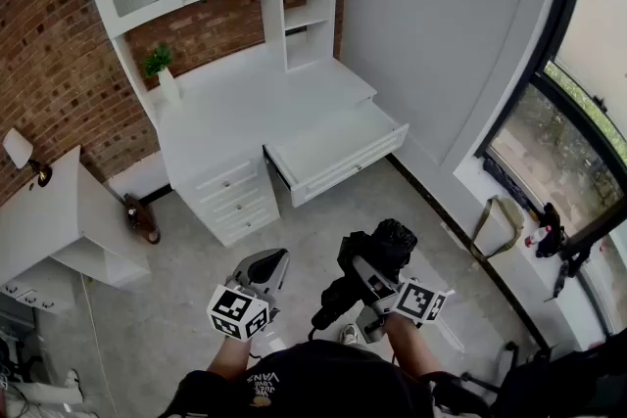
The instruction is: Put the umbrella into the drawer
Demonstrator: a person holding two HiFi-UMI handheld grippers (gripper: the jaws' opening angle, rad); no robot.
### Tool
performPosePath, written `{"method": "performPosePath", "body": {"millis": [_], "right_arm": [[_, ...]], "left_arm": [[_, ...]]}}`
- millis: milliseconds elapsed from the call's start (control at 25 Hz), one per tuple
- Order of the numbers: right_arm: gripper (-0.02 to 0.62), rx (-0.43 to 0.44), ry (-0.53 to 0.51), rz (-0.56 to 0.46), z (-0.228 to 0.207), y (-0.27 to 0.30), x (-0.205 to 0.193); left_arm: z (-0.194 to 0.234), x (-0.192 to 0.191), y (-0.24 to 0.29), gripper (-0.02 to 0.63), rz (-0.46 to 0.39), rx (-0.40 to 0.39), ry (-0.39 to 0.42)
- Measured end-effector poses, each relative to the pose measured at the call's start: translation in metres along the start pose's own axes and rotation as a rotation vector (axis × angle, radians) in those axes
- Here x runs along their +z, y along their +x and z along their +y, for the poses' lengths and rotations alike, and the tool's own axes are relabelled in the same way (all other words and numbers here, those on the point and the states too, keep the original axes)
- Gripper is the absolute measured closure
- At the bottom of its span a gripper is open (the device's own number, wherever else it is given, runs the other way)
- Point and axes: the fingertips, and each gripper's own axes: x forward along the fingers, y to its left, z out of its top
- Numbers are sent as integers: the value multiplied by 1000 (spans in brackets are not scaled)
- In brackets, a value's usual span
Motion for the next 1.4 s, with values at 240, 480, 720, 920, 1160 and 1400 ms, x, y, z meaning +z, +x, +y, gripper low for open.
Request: {"method": "performPosePath", "body": {"millis": [240,480,720,920,1160,1400], "right_arm": [[344,-8,-16,23,-19,-1,20],[343,-10,-3,72,-38,-1,42],[342,6,-3,123,-61,-2,68],[342,27,10,155,-77,2,88],[342,-3,-5,176,-98,7,105],[341,9,5,160,-103,33,119]], "left_arm": [[-9,-2,23,600,4,24,2],[-19,-2,51,600,8,59,-5],[-32,-7,82,600,12,100,-23],[-39,-13,103,600,17,138,-35],[-42,-21,122,600,36,151,-46],[-20,-20,144,600,45,128,-49]]}}
